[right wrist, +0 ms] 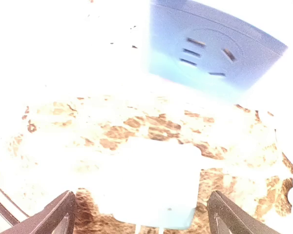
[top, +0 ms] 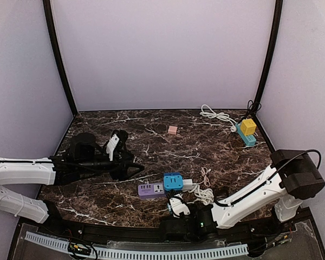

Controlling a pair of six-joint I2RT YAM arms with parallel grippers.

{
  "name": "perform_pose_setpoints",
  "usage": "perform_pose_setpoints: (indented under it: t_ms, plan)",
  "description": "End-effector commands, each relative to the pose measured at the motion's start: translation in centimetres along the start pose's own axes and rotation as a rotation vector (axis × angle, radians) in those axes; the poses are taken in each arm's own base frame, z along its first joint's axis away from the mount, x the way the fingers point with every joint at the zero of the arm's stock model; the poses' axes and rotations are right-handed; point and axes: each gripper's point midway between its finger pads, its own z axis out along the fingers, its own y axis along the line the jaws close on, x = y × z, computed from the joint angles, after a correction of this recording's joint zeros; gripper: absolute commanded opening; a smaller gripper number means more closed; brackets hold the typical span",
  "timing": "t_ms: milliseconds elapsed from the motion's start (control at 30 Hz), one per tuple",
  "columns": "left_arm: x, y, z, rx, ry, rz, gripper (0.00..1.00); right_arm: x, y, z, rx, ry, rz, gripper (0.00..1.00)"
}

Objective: Insert the plug
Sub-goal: Pick up the plug from the center of the board.

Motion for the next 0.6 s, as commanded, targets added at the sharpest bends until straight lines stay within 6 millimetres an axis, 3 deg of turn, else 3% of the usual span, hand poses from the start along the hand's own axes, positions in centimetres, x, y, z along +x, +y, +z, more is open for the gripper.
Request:
perform_pose_setpoints:
  t_ms: [0,133,367,567]
  plan:
    - [0.0,-0.7,0.2,0.018,-0.007,-0.007,0.75,3.0,0.4,1.1,-0.035,0.089,-0.049,0.92]
    - [-0.1,-0.8,0.2,0.018,-0.013,-0.001,0.75,2.6,-0.9,0.8,-0.011,0.06,0.003,0.86]
    - [-0.2,-1.0,0.1,0.024,-0.022,0.006,0.74,3.9,-3.5,1.2,0.045,0.07,0.045,0.59]
    - [0.3,-1.7,0.3,0.054,-0.007,0.033,0.74,3.9,-2.7,1.6,-0.03,0.077,0.007,0.6]
